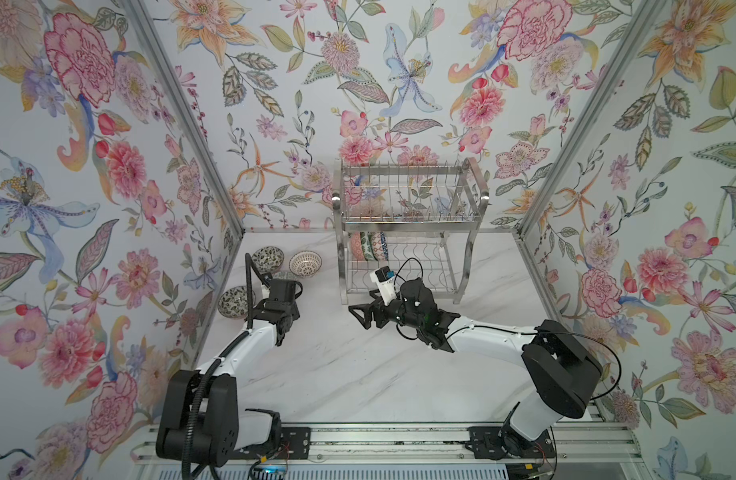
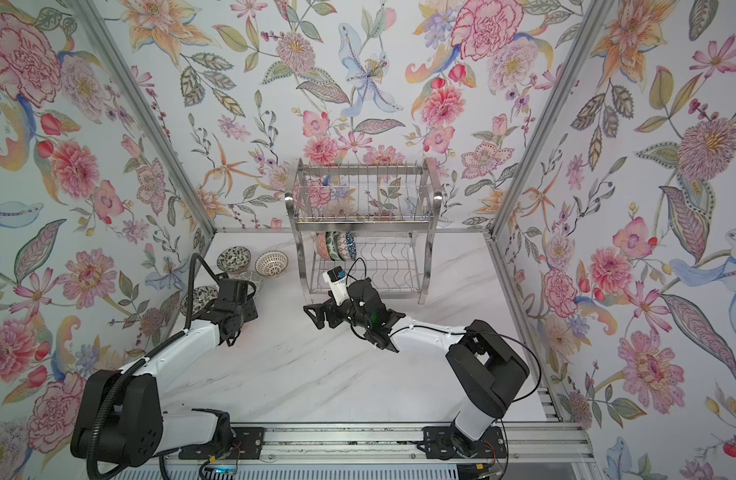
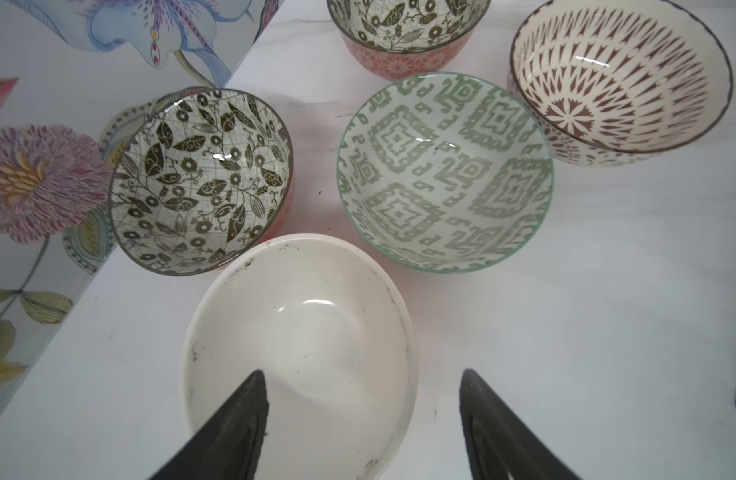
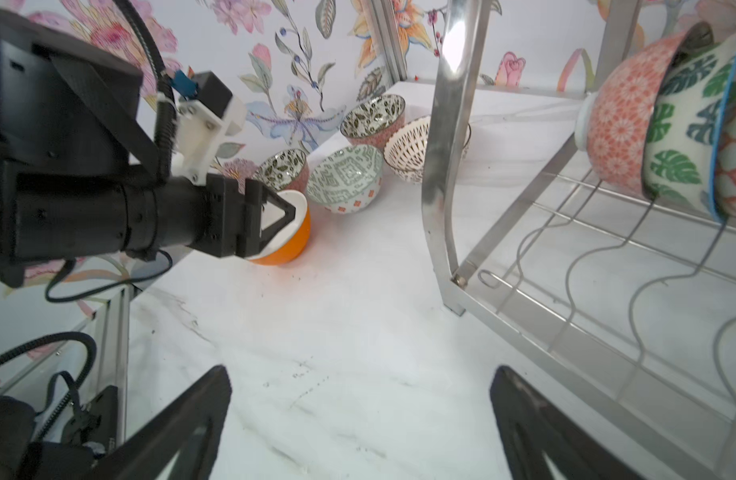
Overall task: Load the bowls into the dish rack
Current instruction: 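Open the right gripper and withdraw while the left gripper lowers to the orange bowl, then grasp the rim of the orange-and-white bowl with the left gripper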
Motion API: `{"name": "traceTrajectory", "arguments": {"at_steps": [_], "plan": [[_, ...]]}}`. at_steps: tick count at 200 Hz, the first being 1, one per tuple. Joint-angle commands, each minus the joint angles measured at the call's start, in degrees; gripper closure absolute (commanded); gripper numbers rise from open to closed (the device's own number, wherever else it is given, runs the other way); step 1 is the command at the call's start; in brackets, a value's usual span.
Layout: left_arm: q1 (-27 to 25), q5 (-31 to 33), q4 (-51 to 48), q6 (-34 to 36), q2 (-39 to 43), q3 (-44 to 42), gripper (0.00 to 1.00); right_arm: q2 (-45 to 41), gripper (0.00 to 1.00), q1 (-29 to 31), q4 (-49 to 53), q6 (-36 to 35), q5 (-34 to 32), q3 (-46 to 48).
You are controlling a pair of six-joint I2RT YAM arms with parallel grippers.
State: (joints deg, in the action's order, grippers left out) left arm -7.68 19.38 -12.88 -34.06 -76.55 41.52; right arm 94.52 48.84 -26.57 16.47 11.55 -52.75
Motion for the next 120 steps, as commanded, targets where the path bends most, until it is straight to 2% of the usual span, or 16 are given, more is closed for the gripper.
{"name": "traceTrajectory", "arguments": {"at_steps": [1,29,64,90,113,120], "plan": [[2.5,-4.7,4.4,0.1,-3.2,-0.6,0.27,-1.3,0.01,1.5,4.4,-3.2,-3.4,0.9],[3.1,-8.3,6.9,1.0,-6.7,-0.8,0.32,-1.2,0.01,2.8,4.1,-2.7,-4.1,1.2],[3.1,-10.6,9.2,1.3,-9.1,-1.7,0.3,-0.1,0.01,3.8,4.1,-2.7,-4.6,1.0],[3.2,-11.8,10.1,1.7,-11.1,-1.9,0.44,0.2,0.01,3.9,4.1,-2.7,-4.8,1.1],[3.2,-12.7,10.3,2.3,-12.3,-1.6,0.69,0.1,0.01,3.9,4.1,-2.7,-5.0,1.2],[3.2,-12.7,10.1,2.3,-12.5,-1.5,0.79,0.1,0.01,3.9,4.2,-2.7,-5.2,1.3]]}}
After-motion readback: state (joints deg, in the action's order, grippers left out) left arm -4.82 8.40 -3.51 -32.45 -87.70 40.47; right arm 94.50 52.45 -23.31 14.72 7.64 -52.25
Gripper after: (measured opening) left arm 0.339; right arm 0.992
